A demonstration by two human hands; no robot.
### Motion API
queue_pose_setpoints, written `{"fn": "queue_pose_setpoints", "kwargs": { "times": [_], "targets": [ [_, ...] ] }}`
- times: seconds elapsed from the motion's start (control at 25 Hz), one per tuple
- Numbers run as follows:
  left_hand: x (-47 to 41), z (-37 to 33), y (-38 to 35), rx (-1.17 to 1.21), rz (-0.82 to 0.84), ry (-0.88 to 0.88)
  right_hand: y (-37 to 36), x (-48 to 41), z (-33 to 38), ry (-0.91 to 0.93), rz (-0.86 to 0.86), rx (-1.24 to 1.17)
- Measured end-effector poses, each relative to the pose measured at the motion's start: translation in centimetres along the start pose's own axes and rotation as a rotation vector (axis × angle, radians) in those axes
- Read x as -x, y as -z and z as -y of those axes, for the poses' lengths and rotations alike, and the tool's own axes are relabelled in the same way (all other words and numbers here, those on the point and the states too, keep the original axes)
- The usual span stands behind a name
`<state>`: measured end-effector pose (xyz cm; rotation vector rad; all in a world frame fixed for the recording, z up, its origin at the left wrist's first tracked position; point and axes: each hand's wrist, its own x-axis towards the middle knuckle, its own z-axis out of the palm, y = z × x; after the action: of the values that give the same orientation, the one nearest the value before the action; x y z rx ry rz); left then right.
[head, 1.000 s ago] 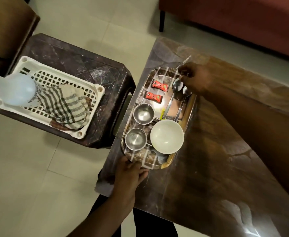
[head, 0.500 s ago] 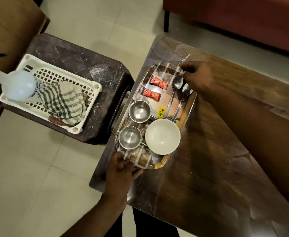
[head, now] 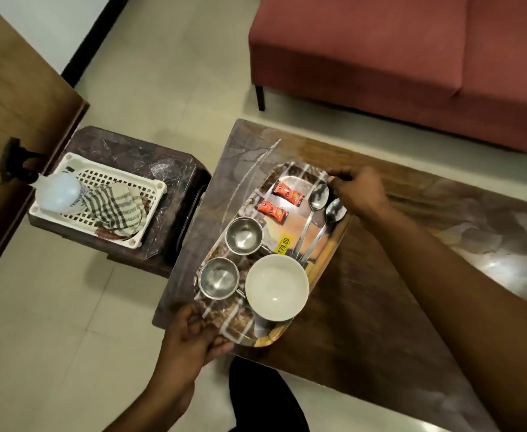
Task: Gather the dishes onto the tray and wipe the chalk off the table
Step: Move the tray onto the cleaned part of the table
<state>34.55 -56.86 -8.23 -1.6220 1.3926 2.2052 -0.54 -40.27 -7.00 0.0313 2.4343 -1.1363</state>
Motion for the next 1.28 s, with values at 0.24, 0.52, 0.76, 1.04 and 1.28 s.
{"fn": "queue_pose_setpoints", "kwargs": {
  "times": [0.24,0.52,0.76,1.04,1.28],
  "targets": [
    [8.6,0.1,-3.1,-0.129,0.174,-0.061,12.9,10.5,-3.6,-0.105,-0.163,-0.071],
    [13.4,0.6,-10.8,-0.321,0.293,-0.117,25.3,18.4,-12.9,-0.263,-0.306,-0.263],
    [12.2,-0.2,-20.8,-0.445,0.281,-0.133,32.3,18.8,-20.9,-0.332,-0.304,-0.398],
    [5.9,0.8,-31.9,-0.426,0.187,-0.168,34.4,13.9,-30.1,-0.432,-0.219,-0.492],
    [-0.3,3.1,-37.3,-0.476,0.135,-0.161,33.3,10.7,-35.7,-0.566,-0.222,-0.539]
  ]
}}
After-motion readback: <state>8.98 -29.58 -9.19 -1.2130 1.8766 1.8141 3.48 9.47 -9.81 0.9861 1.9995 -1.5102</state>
